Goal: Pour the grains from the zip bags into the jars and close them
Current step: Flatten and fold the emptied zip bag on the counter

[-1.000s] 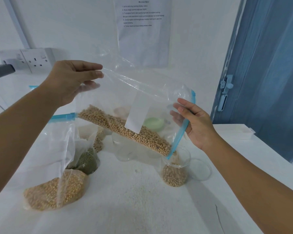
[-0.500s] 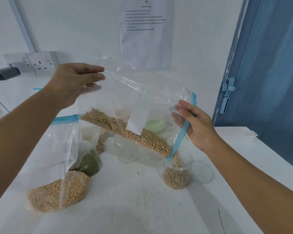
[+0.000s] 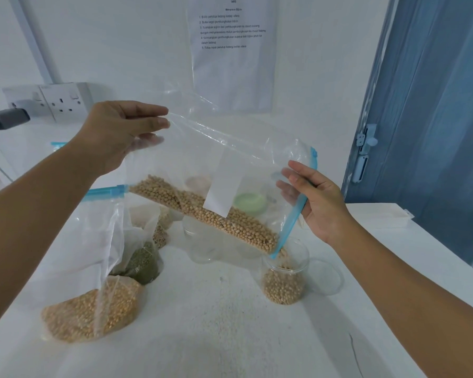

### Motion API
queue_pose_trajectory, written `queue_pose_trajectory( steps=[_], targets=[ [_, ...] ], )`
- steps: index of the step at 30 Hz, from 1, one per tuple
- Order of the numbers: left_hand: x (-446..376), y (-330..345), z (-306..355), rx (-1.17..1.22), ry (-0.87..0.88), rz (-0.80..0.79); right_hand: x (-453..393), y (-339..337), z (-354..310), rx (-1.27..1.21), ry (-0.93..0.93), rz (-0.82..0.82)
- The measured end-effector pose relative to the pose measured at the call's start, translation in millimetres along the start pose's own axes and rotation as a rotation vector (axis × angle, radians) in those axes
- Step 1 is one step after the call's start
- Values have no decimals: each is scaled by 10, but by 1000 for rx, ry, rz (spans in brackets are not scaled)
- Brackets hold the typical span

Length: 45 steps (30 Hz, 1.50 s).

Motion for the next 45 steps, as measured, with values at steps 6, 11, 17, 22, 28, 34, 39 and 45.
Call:
queue_pose_trajectory(
  steps=[6,11,17,22,28,34,39,45],
  targets=[
    [-8,9,-5,1,7,0,-2,1,-10,-3,-10,0],
    [14,-10,-57,3,-8,-3,24,-18,46,-11,2,1],
    [30,14,-88,3,-13,-10,31,-33,53,-3,3,4],
    [22,51,-29,19,-5,-18,9,-33,3,-23,-3,5],
    [-10,64,28,0,12,-17,-11,-7,-38,-17,-9,4],
    [-61,41,77,-19,32,-19,-23,18,-76,-19,-15,4],
    [-87,31,89,-30,34,-25,-21,33,-61,-19,-7,8],
    [-67,63,111,-26,33,-34,-29,28,-46,-23,-6,8]
  ],
)
Point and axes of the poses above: each hand's wrist, its own x-axis away from the middle knuckle, its own y-axis out of the palm, z = x × y, the point moved 10 cm from there along -x, towards the middle knuckle, and after that the axes turned 14 degrees about x, right-handed, at the moved point
